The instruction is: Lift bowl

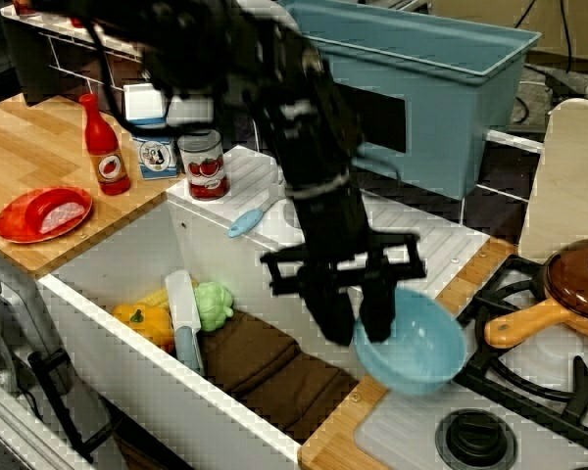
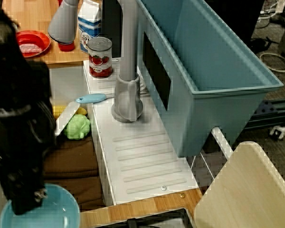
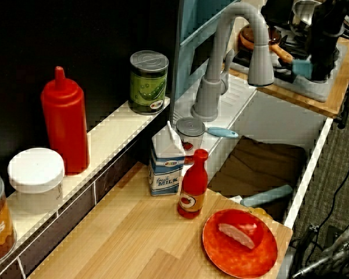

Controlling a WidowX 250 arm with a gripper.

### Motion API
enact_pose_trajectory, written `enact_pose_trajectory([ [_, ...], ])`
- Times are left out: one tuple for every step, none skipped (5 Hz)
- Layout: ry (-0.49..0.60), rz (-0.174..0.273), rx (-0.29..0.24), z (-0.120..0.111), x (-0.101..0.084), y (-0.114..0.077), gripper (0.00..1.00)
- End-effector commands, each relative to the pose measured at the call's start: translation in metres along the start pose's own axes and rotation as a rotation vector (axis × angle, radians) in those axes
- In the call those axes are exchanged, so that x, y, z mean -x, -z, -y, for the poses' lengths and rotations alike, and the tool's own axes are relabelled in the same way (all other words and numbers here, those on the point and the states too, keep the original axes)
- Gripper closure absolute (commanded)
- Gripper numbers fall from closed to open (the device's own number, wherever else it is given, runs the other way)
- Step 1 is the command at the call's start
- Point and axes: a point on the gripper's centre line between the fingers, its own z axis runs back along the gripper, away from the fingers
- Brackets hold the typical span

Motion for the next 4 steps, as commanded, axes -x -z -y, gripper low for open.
enact_pose_trajectory([
  [0.028,0.066,0.065,0.010,0.007,-0.046,1.00],
  [0.040,0.063,0.086,0.015,0.014,-0.056,1.00],
  [0.062,0.071,0.101,0.024,0.023,-0.070,1.00],
  [0.072,0.072,0.108,0.034,0.028,-0.084,1.00],
])
